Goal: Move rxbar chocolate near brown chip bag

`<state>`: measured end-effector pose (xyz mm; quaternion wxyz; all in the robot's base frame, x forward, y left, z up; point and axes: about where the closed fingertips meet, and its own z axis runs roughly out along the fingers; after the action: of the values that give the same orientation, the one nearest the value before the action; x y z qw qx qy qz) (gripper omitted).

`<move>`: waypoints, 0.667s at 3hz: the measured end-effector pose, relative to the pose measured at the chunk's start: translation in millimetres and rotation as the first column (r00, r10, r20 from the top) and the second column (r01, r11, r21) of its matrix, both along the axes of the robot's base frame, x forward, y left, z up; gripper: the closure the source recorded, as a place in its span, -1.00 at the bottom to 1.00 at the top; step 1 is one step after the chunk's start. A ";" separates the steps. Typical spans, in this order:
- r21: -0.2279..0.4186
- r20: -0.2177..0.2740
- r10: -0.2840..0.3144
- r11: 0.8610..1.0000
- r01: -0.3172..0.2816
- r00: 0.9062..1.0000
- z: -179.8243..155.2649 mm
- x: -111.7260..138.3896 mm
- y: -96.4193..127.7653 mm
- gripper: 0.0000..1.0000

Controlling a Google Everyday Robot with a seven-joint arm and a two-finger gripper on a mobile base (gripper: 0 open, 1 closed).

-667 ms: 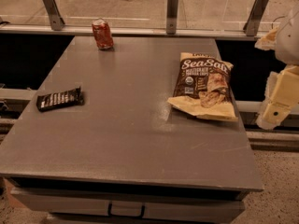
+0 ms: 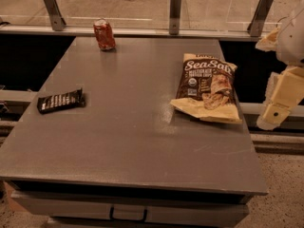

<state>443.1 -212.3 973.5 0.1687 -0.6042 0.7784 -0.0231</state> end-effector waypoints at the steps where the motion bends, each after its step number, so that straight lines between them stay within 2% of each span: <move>1: 0.076 -0.007 0.116 0.990 -0.115 0.993 -28.7 21.7 47.8 -1.00; 2: 0.176 0.031 0.305 0.936 -0.306 0.952 -50.8 43.2 135.0 -1.00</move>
Offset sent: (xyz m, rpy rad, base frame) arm 0.0641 0.2434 -0.0726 0.3136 -0.0242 0.5639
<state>486.2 -77.3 922.7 0.2249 -0.7001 0.6738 0.0721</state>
